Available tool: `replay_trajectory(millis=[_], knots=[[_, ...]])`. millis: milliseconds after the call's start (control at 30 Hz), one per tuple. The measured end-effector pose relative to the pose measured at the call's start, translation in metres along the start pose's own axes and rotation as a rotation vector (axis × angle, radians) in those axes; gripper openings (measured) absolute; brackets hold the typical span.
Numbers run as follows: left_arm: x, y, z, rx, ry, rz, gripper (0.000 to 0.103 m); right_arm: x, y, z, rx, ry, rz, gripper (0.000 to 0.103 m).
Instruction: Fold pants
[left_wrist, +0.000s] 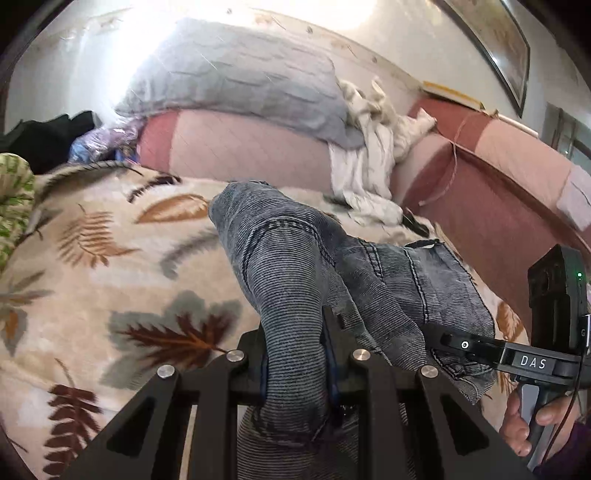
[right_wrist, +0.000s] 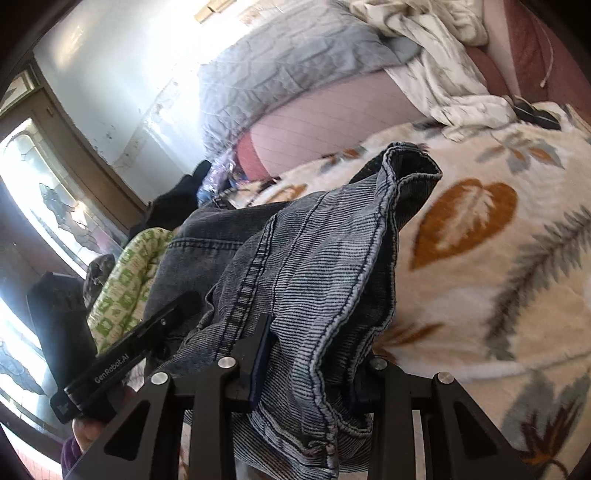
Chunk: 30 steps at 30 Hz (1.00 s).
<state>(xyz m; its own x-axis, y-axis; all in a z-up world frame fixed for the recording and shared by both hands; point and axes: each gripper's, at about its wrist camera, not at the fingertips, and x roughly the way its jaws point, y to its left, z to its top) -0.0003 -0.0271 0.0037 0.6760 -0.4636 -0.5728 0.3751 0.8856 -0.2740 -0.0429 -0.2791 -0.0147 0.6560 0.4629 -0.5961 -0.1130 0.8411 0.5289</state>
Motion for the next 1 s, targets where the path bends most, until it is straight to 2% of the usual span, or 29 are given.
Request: replay_trajectory(millis=[267,567,1000], knots=[[-0.014,0.029,0.011,-0.028,-0.041,0.06,0.024,0.022,0.033,0.01,-0.034,-0.028,0.034,0.035],[-0.008,0.041,0.02,-0.041,-0.051,0.108,0.024,0.038,0.044,0.013,-0.046,-0.022,0.033,0.035],[0.001,0.053,0.007,-0.03,0.026,0.195,0.024,0.067,0.043,0.009,-0.038,0.069,0.032,0.035]])
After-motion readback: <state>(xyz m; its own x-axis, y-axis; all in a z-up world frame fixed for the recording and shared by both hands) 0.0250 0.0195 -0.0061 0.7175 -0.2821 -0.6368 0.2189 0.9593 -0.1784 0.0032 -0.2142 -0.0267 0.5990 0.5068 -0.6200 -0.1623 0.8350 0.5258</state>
